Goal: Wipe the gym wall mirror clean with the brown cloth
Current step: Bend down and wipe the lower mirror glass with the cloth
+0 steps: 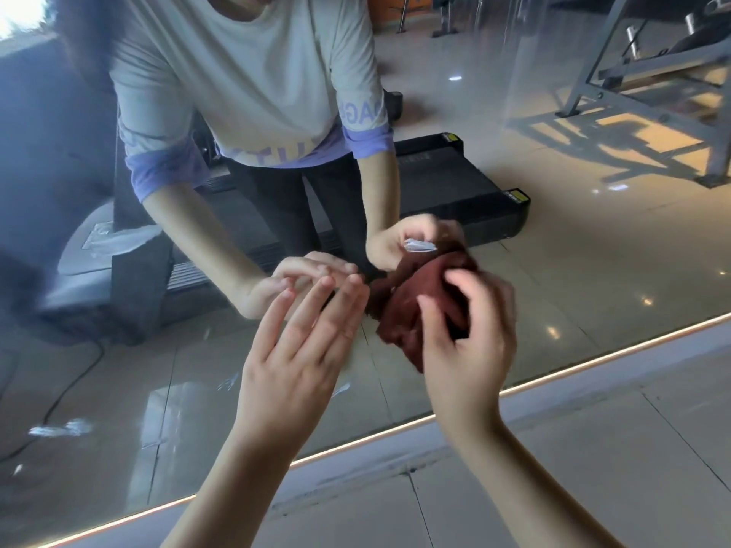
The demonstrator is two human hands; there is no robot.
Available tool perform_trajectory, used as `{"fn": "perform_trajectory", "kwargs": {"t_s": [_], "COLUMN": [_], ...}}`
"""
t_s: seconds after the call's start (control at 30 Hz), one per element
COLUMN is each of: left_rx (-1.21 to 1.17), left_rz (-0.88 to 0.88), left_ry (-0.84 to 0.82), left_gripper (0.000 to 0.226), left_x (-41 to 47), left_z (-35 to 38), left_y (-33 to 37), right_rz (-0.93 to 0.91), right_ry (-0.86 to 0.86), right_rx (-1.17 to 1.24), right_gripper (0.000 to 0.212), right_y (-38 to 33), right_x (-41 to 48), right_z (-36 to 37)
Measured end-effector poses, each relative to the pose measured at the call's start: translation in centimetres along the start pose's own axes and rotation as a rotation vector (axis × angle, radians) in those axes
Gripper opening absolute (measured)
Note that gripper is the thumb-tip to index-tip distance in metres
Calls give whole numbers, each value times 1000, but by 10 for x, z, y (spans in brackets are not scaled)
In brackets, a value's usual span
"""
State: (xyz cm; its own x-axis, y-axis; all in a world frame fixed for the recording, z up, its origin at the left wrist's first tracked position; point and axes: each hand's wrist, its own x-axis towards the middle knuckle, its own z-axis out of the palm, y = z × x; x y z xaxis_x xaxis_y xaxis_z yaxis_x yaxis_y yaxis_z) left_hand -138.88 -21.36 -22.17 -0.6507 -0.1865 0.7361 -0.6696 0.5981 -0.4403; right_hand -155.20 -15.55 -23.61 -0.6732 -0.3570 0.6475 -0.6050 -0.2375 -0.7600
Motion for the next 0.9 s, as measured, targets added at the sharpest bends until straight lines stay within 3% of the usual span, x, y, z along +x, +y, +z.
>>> {"fn": "perform_trajectory", "kwargs": {"t_s": [0.07, 0.13, 0.23, 0.3, 0.4, 0.57, 0.63, 0.8, 0.9], "left_rx": [4, 1, 12, 16, 12, 9, 10, 17, 3], "left_rz": [-32, -64, -76, -83, -91, -90, -76, -64, -89], "left_ry": [19, 44, 58, 52, 57, 63, 45, 45, 58], "left_gripper": [71, 71, 73, 77, 73, 75, 79, 73, 69], "left_x": [3, 9, 16, 17, 17, 17, 16, 17, 16], "left_z": [-2, -4, -7, -8, -8, -9, -10, -13, -16], "left_y": [0, -2, -8, -10, -8, -8, -10, -12, -13], "right_rz": [85, 102, -122, -193, -113, -279, -344, -311, -303], "right_ry": [100, 66, -76, -16, 127, -135, -146, 63, -8], "right_rx": [9, 2, -42, -76, -86, -212, -237, -313, -247], "right_gripper": [28, 33, 30, 26, 28, 48, 45, 27, 12], "right_y": [-4, -13, -16, -15, -17, -26, -22, -21, -33], "right_x": [7, -2, 0, 24, 40, 6, 22, 40, 16], "right_z": [1, 5, 3, -2, 1, 10, 2, -5, 8]}}
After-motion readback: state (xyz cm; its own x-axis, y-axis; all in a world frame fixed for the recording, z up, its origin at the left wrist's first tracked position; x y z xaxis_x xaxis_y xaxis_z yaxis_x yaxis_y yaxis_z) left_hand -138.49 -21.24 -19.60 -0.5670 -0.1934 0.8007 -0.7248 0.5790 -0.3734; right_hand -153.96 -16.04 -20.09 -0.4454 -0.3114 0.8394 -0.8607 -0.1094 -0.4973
